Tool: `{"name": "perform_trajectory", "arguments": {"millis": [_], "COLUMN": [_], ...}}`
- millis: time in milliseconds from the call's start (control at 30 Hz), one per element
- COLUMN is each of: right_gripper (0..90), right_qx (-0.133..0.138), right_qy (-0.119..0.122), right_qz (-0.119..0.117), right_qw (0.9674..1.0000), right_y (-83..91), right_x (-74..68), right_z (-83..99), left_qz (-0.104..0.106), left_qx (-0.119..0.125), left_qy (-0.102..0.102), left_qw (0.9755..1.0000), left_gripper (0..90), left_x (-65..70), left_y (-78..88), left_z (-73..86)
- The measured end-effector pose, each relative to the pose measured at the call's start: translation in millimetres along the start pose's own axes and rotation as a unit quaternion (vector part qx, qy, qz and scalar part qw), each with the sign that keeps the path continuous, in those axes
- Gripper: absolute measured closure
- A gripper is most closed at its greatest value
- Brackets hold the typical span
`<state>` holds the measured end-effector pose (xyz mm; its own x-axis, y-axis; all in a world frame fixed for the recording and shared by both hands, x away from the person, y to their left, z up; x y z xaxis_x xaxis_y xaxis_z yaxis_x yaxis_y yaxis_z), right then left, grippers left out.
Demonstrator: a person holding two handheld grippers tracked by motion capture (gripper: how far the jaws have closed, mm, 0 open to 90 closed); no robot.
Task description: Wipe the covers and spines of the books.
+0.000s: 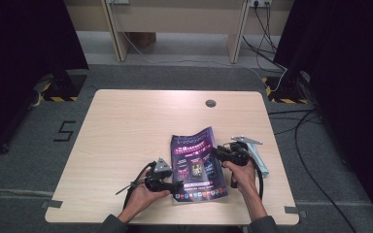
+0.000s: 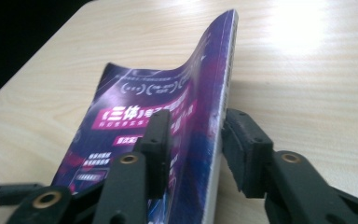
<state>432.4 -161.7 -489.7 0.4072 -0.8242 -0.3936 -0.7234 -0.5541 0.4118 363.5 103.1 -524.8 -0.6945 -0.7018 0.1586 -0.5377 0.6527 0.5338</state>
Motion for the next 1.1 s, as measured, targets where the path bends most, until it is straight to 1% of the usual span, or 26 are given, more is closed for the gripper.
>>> {"name": "perform_trajectory", "arguments": {"millis": [33,100,133,167,200,233,267,300,333,433,600,667,733,833,900,1033,1100], "right_gripper": [66.1,67.8,68.4,69.4,69.3,69.4,69.2,69.2,69.8,70.7,72.0,73.7,75.0,76.2,77.2,79.7,80.9], "right_qx": [0.0,-0.017,-0.02,-0.025,-0.031,-0.038,-0.051,-0.055,-0.058,-0.06,-0.06,-0.055,-0.054,-0.062,-0.062,-0.071,-0.072], "right_qy": [-0.003,0.003,0.003,0.007,0.016,0.023,0.019,0.018,0.022,0.032,0.042,0.062,0.074,0.078,0.082,0.085,0.091], "right_qz": [-0.004,-0.011,-0.014,-0.013,-0.005,-0.004,-0.013,-0.016,-0.013,-0.02,-0.013,-0.021,-0.025,-0.024,-0.027,-0.032,-0.033], "right_qw": [1.0,0.9998,0.9997,0.9996,0.9994,0.999,0.9985,0.9982,0.998,0.9975,0.9972,0.9963,0.9955,0.9947,0.9943,0.9933,0.9927], "right_y": [0.6,2.4,2.7,3.3,3.4,3.0,1.3,0.3,-1.4,-0.4,-0.1,1.1,1.3,-0.9,-1.6,-4.3,-6.4], "right_x": [-1.9,-3.9,-4.2,-4.6,-5.7,-5.9,-7.0,-8.1,-9.5,-10.9,-12.9,-16.9,-20.6,-23.8,-24.1,-28.8,-31.4], "right_z": [-0.5,-2.3,-2.7,-3.2,-3.5,-3.4,-1.0,0.7,2.4,-0.5,-0.2,-3.1,-6.9,-11.8,-15.6,-23.3,-26.6], "left_qz": [0.0,-0.001,-0.002,-0.002,-0.002,-0.003,-0.003,-0.004,-0.004,-0.004,-0.005,-0.006,-0.007,-0.006,-0.004,-0.007,-0.006], "left_qx": [0.001,0.001,0.002,0.001,0.001,0.002,0.002,0.002,0.002,0.004,0.004,0.005,0.005,0.006,0.007,0.011,0.019], "left_qy": [0.002,0.002,0.001,0.001,0.002,0.001,0.002,0.002,0.002,0.002,0.003,0.004,0.007,0.012,0.015,0.008,0.01], "left_qw": [1.0,1.0,1.0,1.0,1.0,1.0,1.0,1.0,1.0,1.0,1.0,1.0,0.9999,0.9999,0.9999,0.9999,0.9998], "left_gripper": [39.5,39.5,39.5,39.5,39.6,39.5,39.6,39.6,39.6,39.6,39.4,38.9,38.5,38.3,38.4,38.0,37.6], "left_x": [0.0,-0.3,-0.2,-0.1,-0.1,0.0,0.1,0.1,0.1,0.0,-0.4,-0.5,-1.0,-2.1,-3.3,-5.9,-8.8], "left_y": [0.2,0.8,0.8,0.9,0.9,0.9,1.0,1.2,1.2,1.5,1.8,2.2,2.4,3.0,3.6,7.2,12.0], "left_z": [0.3,0.9,0.9,0.8,0.9,1.0,1.1,1.1,1.2,1.7,1.9,2.1,2.0,2.1,2.4,2.0,2.2]}}
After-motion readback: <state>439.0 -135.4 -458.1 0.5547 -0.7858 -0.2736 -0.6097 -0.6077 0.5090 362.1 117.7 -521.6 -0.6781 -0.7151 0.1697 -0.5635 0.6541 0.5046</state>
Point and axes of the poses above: each handheld gripper's, and its own axes: y roughly backward along the jaws, z roughly out of its underside, x roughly to its right, the point moved 2 cm from there along -y, roughly forward along the jaws, and after that the axes turned 10 degrees about x, right-handed, at the moved point
